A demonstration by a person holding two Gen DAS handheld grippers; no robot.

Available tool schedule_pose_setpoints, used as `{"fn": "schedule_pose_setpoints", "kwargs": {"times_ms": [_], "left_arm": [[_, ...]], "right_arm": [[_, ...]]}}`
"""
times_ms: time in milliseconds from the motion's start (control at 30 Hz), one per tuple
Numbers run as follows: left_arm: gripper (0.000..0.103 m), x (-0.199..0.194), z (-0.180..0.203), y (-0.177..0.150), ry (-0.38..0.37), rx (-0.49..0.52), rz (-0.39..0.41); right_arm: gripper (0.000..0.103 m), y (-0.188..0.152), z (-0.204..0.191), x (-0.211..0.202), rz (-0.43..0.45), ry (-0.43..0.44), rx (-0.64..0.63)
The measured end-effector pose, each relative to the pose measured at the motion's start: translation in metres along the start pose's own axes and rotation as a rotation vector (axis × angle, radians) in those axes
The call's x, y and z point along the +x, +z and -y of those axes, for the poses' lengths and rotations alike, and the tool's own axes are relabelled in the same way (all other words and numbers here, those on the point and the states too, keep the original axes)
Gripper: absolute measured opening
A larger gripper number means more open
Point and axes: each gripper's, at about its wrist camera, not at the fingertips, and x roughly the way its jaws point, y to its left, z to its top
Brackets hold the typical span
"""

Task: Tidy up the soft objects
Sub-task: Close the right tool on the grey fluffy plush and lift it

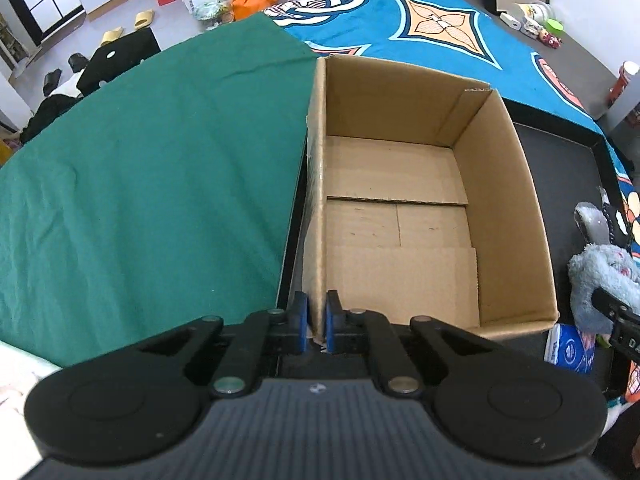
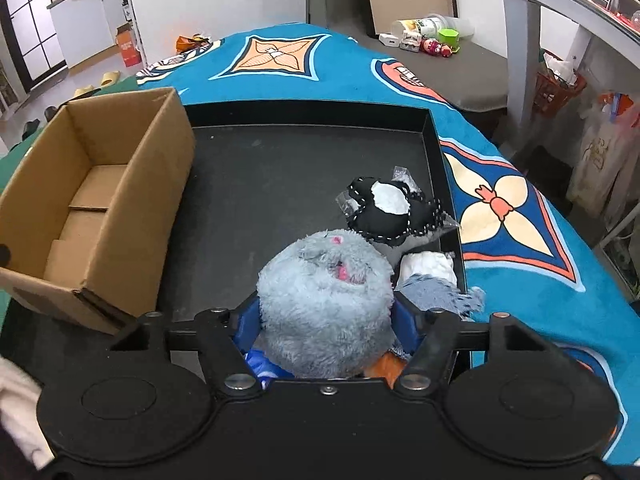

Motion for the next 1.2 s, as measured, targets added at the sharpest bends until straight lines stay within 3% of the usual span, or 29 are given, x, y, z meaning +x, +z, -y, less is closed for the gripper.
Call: {"fn": "schedule_pose_setpoints", "kwargs": {"times_ms": [433,633,800,1067,1200], "left_arm": [[0.008,-0.006,0.001,-0.01,-0.039,0.089,-0.024],[0.008,-0.003,0.0,-0.009,-0.021,0.109,-0.045],[0.008,0.004,-0.008,-0.004,-0.028,0.063,-0.099],[0.01,0.001,-0.003,-0.006,-0.008,0.079,-0.063],[0.01,-0.001,-0.009,-0.006,-0.021,0.041,-0.045]], "right_arm": [[0.063,0.003,-0.006,-0.044,0.082,0.013,0.003],[0.063,0.011,-0.012,-0.059,0.114,0.024,-0.008],[0.063,0.018,-0.021,-0.069,0.136,0.036,-0.03],[0.063,0.027,-0.042,-0.079,0.164,0.068,-0.055],[0.063,0.031,-0.055,-0.08,0.168,0.082,-0.079]]}}
